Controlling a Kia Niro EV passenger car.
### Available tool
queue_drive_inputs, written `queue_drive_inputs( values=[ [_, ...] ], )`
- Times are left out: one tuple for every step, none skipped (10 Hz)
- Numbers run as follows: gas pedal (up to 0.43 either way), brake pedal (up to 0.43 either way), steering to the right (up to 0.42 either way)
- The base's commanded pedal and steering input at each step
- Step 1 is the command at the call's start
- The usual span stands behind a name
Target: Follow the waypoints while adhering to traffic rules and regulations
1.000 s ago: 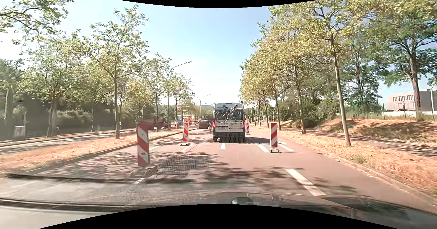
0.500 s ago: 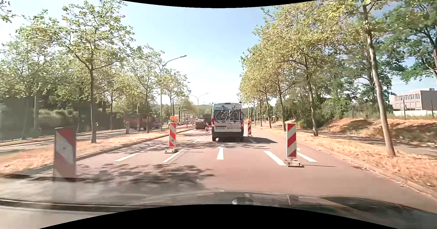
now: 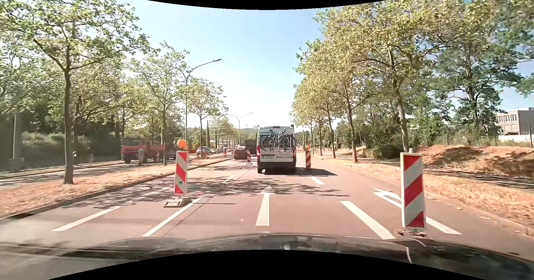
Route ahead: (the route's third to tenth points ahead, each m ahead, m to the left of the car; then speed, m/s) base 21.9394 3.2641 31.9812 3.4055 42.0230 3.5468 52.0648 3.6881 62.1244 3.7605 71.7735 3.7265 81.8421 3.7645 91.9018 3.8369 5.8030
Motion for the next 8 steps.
queue_drive_inputs(
  values=[
    [0.138,0.000,0.006],
    [0.138,0.000,0.005],
    [0.138,0.000,0.003],
    [0.118,0.000,0.002],
    [0.079,0.000,0.001],
    [0.008,0.000,0.001],
    [0.000,0.000,0.000],
    [0.000,0.000,0.000]
  ],
)
